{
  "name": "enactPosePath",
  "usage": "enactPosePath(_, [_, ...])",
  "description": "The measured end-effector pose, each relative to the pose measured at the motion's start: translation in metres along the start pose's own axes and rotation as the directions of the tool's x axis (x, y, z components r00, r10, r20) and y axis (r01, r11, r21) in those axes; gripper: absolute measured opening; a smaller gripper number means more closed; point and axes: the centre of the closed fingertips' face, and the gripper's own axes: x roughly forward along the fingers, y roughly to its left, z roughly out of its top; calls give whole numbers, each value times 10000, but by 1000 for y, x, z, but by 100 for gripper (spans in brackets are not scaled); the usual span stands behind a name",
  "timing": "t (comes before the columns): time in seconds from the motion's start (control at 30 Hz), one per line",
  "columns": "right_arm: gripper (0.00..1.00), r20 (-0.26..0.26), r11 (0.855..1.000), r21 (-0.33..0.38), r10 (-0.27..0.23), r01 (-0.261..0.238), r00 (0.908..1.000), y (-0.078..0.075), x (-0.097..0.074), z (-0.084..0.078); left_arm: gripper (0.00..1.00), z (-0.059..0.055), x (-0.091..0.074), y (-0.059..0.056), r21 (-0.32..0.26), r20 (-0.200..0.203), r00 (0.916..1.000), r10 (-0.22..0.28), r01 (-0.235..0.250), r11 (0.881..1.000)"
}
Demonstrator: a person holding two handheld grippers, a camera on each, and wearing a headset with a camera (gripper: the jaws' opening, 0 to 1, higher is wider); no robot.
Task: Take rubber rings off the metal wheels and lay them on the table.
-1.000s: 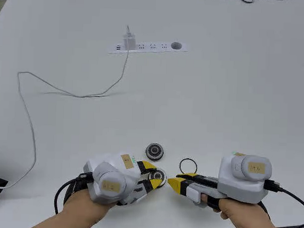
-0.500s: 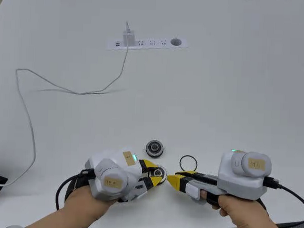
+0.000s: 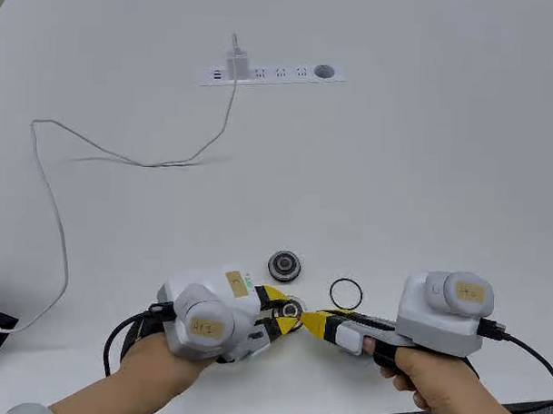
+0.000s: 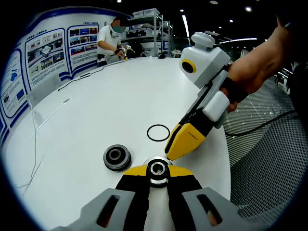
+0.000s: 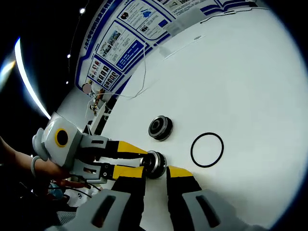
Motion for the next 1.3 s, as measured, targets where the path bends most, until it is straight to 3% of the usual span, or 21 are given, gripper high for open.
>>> enactPosePath(0.23, [19, -97, 9993, 363, 100, -96, 9999, 0, 4, -2, 14, 1, 0, 0, 52, 10, 10000, 15, -15, 10000])
enactPosePath(0.57, [19, -234, 9889, 1436, 433, -395, 9988, -1, 8, -3, 14, 1, 0, 0, 66, 28, 10000, 31, -31, 10000])
enactPosePath(0.77, [20, -442, 9751, 2126, 741, -631, 9963, 0, 9, -5, 14, 1, 0, -1, 57, 34, 10000, 32, -32, 10000])
enactPosePath(0.87, [21, -454, 9586, 2707, 1040, -880, 9935, 3, 10, -6, 14, 1, -1, -1, 42, 53, 10000, 32, -33, 10000])
enactPosePath(1.2, [20, -550, 9627, 2563, 1043, -869, 9930, 2, 10, -4, 14, 1, -1, -1, -4, 89, 10000, 36, -36, 10000])
enactPosePath(1.23, [16, -445, 9594, 2602, 1246, -1089, 9912, 5, 9, -2, 14, 1, -1, -1, 0, 89, 10000, 37, -37, 10000])
enactPosePath(1.3, [16, -519, 9651, 2439, 1110, -952, 9925, 5, 8, -3, 14, 1, -1, 0, -2, 92, 10000, 36, -36, 10000])
